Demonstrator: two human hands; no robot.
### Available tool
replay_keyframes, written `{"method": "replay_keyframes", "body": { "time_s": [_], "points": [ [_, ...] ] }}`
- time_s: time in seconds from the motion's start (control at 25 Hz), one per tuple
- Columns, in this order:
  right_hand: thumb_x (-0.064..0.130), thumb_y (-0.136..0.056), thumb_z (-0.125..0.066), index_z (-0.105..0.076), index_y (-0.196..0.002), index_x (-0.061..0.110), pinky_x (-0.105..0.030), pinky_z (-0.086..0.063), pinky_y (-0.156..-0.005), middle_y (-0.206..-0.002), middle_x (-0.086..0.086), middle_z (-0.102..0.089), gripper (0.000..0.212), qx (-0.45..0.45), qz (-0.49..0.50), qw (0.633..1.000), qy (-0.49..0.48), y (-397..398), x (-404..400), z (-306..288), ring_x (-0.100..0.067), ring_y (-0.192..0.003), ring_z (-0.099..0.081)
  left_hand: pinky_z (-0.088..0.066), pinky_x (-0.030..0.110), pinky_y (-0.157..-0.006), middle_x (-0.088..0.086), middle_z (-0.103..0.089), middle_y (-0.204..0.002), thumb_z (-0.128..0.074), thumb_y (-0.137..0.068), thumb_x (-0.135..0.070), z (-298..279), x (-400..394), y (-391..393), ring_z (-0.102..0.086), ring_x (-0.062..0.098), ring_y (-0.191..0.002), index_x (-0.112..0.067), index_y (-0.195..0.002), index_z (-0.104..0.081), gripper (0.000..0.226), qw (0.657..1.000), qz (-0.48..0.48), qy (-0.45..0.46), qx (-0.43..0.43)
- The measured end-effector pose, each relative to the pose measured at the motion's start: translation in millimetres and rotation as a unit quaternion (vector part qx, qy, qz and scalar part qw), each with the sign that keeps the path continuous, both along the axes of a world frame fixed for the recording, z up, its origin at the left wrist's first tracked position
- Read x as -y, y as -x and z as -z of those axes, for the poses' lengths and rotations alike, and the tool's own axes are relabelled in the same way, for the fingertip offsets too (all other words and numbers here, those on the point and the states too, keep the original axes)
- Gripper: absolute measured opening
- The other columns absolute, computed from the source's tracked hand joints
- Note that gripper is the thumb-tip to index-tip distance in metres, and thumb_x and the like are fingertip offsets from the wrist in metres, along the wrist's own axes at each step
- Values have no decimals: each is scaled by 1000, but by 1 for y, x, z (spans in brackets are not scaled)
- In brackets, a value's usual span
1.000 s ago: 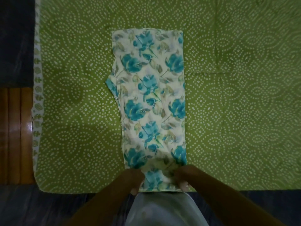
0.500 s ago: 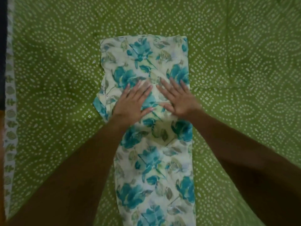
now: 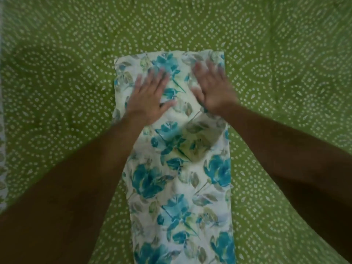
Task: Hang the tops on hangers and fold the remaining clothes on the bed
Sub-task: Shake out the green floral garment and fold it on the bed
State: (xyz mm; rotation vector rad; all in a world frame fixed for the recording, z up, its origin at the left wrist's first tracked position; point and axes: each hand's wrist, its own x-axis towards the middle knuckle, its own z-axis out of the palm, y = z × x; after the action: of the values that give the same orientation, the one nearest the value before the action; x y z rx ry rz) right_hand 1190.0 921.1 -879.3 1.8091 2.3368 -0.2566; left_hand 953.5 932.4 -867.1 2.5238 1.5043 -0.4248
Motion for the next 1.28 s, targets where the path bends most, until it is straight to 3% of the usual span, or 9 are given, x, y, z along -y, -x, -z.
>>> {"method": "replay_keyframes", "body": {
  "time_s": [0.2, 0.44, 0.56, 0.6, 0.68, 0.8, 0.84, 1.08, 1.28],
  "points": [
    [39, -103, -14, -5, -153, 8, -48, 8, -117, -161, -9, -2, 60, -74, 218, 971, -60, 43, 17, -19, -28, -148, 2, 6, 45, -119, 9, 3, -161, -5, -99, -50, -24, -6, -37, 4, 27, -148, -8, -152, 2, 68, 978, -196, -47, 61],
    [7, -87, -29, -18, -150, 2, -36, -1, -120, -157, -15, -16, 64, -185, 136, 973, -17, 85, 206, -26, -27, -146, -13, -3, 48, -119, 4, -8, -161, -29, -100, -40, -7, 225, -8, -5, 24, -148, -13, -153, -9, 63, 997, -6, -54, 59],
    [0, -91, -36, -14, -151, 4, -40, -7, -121, -159, -13, -11, 64, -140, 83, 985, 65, 87, 221, -31, -26, -147, -6, -12, 47, -117, 3, -14, -159, -37, -99, -39, -15, 239, 31, -15, 25, -146, -16, -152, -15, 62, 988, -68, -103, 88],
    [1, -92, -35, -7, -152, 5, -39, -4, -121, -160, -11, -4, 66, -118, 68, 984, 110, 89, 220, -34, -25, -148, 1, -18, 44, -114, 7, -22, -157, -39, -99, -37, -28, 235, 36, -24, 27, -142, -14, -150, -23, 58, 967, -173, -139, 124],
    [5, -94, -32, -1, -152, 6, -36, 1, -120, -161, -10, 3, 65, -80, 65, 983, 151, 93, 211, -40, -24, -148, 5, -35, 36, -99, 20, -48, -135, -51, -96, -38, -38, 210, 54, -46, 31, -118, -3, -131, -49, 49, 839, -445, -192, 246],
    [6, -94, -34, -5, -152, 5, -36, -4, -119, -160, -10, -2, 64, -50, 73, 982, 166, 101, 198, -47, -25, -148, 1, -51, 34, -88, 14, -66, -102, -69, -74, -60, -31, 156, 89, -63, 29, -95, -1, -98, -65, 64, 593, -686, 15, 422],
    [6, -95, -34, -6, -152, 5, -36, -5, -119, -160, -10, -3, 63, -43, 75, 982, 167, 104, 196, -47, -25, -148, 0, -53, 37, -89, 10, -68, -99, -72, -64, -66, -30, 139, 93, -65, 28, -93, -3, -97, -66, 72, 560, -703, 80, 430],
    [6, -95, -32, -12, -152, 4, -36, -10, -120, -160, -10, -9, 60, -39, 118, 979, 162, 113, 195, -46, -25, -148, -4, -33, 24, -68, -3, -46, -72, -68, -86, -37, -45, 89, 89, -44, 16, -82, -20, -62, -41, 40, 723, -604, 64, 329],
    [10, -95, -36, -10, -152, 3, -37, -11, -120, -161, -8, -4, 63, -17, 163, 965, 203, 126, 195, -50, -26, -148, 0, -35, 26, -90, 20, -59, -119, -46, -100, -18, -46, 128, 146, -54, 27, -110, 0, -114, -55, 24, 689, -647, -86, 315]
  ]
}}
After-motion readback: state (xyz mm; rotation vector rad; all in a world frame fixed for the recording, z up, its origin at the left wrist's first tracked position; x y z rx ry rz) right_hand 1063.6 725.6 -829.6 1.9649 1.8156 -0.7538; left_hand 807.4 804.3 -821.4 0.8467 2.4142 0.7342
